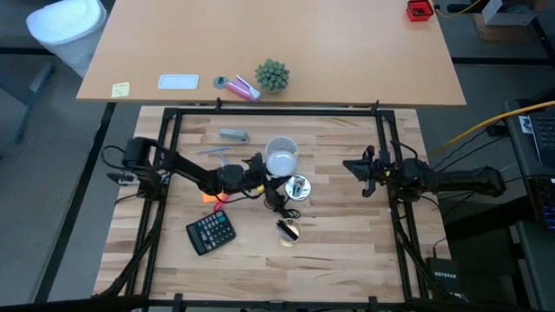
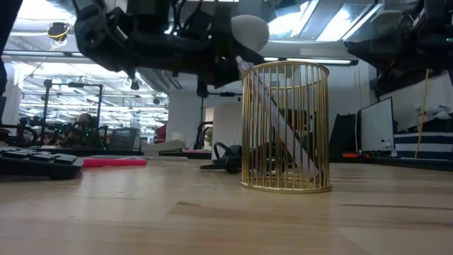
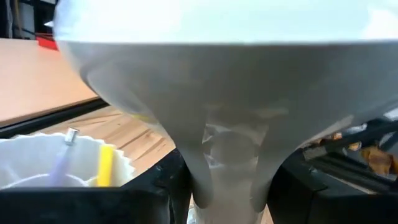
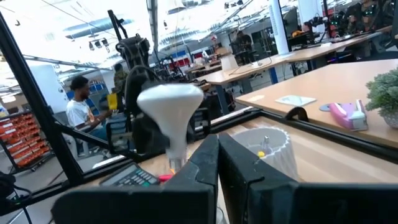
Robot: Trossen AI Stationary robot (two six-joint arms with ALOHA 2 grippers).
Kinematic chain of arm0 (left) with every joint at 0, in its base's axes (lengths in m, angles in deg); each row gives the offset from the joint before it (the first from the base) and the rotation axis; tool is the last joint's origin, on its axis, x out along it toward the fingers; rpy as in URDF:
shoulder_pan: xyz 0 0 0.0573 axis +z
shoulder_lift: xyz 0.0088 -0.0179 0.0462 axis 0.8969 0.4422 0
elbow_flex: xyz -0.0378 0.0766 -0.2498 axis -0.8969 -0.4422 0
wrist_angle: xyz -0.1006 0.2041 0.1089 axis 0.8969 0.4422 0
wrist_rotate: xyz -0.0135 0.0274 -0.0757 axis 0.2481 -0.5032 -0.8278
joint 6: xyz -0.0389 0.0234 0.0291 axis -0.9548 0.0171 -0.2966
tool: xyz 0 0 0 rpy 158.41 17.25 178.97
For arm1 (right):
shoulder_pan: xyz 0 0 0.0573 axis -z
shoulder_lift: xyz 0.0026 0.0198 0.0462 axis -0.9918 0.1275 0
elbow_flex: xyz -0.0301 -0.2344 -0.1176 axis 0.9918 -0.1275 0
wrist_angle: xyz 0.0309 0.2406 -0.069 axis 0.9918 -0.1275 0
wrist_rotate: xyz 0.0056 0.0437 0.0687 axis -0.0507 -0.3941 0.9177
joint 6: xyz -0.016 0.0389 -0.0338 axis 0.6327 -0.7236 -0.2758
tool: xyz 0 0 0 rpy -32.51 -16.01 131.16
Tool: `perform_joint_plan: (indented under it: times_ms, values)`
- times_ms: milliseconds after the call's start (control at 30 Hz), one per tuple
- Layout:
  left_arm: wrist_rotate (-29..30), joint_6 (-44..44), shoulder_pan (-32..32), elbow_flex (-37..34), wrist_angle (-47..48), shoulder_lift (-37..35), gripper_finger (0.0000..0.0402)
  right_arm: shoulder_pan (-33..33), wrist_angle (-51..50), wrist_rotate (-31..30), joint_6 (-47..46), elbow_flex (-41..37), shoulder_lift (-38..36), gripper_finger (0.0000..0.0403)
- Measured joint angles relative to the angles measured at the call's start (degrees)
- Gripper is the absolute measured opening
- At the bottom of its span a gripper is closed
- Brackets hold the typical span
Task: Screw lightbulb
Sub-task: Insert the lightbulb into the lamp
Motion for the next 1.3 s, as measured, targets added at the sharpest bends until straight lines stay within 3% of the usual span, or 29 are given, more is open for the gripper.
perform_joint_plan:
  times_ms: [333,533,933,1300]
  values:
    - [-1.2,9.7,-1.1,10.4,0.4,8.8,0.0150,0.0,14.5,0.0,-0.1,0.0,15.3,0.0012]
    - [-1.5,11.7,-1.0,12.2,0.4,11.4,0.0147,0.0,20.3,0.1,-1.2,0.2,23.5,0.0012]
    - [-0.9,14.2,-0.8,12.3,2.2,12.6,0.0147,0.0,20.3,0.3,-0.7,6.2,37.4,0.0012]
    - [0.9,17.9,3.1,12.2,4.9,12.6,0.0148,0.0,20.2,0.9,-0.6,8.1,42.3,0.0012]
